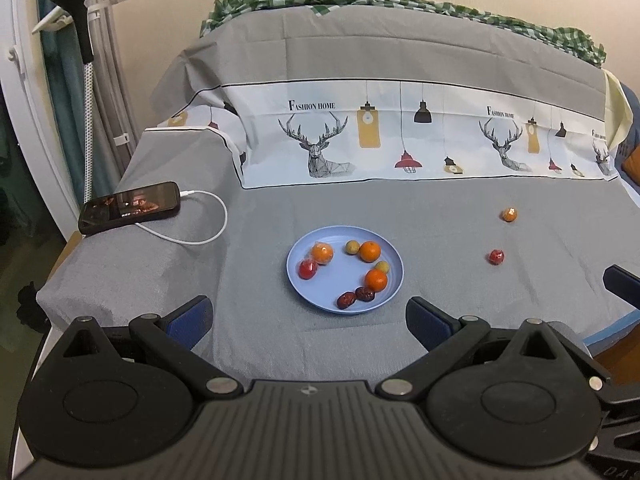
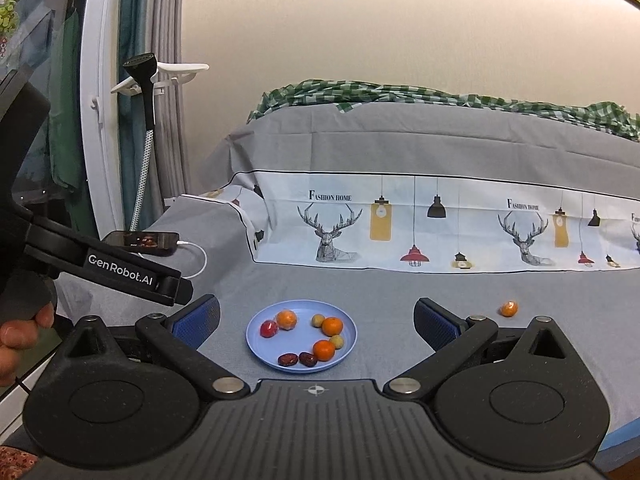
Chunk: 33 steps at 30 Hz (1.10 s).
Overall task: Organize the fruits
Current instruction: 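Withdraw both grippers and reach toward the last mandarin and tomato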
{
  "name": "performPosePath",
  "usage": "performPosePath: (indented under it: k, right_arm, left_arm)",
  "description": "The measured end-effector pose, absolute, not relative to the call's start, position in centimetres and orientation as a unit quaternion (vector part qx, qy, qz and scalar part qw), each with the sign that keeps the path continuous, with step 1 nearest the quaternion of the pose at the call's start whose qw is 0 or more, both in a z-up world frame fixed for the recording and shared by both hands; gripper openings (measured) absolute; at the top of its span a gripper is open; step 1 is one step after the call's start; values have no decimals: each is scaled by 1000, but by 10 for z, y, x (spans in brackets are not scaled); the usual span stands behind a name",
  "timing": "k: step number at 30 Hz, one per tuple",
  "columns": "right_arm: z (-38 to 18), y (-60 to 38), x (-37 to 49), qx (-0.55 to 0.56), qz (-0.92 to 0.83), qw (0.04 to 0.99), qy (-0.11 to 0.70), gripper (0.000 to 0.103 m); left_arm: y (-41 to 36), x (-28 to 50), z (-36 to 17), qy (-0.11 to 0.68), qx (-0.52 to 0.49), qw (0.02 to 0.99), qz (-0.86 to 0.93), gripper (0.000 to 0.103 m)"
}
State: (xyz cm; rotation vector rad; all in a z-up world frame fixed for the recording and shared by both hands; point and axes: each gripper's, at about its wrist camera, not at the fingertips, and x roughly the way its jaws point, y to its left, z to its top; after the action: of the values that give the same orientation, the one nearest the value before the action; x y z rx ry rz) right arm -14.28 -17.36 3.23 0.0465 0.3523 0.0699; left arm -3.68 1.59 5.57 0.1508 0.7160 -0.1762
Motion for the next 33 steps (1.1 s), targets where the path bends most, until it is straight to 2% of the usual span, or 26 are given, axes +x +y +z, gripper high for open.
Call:
performPosePath:
  k: [18,27,33]
  right_arm:
    - [31,-214,-136,37,-16,989,143,102]
    - [13,-300,-123,52,-114,979,163,102]
    - [-18,-378,-100,79,-200,957,196,102]
  left_arm:
    - [-15,-6,47,359,84,925,-89,103]
    - [-102,35,21,364,114,911,-157,103]
    - [-191,67,-30,359,140,894,-227,103]
